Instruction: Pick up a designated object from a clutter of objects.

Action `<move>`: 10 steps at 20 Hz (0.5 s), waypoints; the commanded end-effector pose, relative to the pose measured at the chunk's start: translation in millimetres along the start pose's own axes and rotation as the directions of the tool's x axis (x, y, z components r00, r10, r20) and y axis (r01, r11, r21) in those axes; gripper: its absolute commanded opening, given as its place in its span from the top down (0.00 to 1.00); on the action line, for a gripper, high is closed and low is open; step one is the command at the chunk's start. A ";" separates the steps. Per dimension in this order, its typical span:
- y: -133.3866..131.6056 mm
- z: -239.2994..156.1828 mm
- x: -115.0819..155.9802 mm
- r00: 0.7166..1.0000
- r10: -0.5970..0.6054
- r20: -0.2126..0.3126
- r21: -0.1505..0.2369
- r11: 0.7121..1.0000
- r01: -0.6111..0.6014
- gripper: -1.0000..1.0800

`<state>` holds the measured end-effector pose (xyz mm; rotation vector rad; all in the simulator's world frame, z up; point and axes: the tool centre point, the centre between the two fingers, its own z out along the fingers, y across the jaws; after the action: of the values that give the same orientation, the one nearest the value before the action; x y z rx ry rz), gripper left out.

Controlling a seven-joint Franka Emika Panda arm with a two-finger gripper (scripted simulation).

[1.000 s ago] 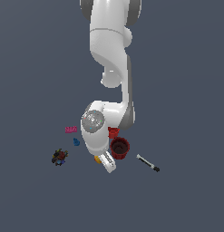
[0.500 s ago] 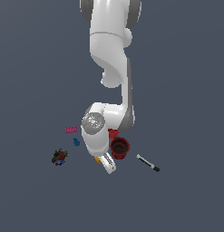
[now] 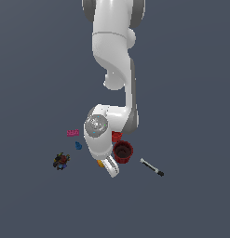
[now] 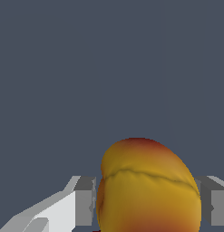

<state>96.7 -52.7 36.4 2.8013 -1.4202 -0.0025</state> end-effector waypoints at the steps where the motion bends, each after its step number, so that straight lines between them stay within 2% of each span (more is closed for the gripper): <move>1: -0.4 -4.6 -3.4 1.000 -0.001 -0.001 0.001 1.000 0.001 1.00; 10: 2.7 -38.6 -35.8 1.000 -0.001 -0.001 0.002 1.000 0.001 1.00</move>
<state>77.6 -31.3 66.8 2.8014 -1.4205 -0.0025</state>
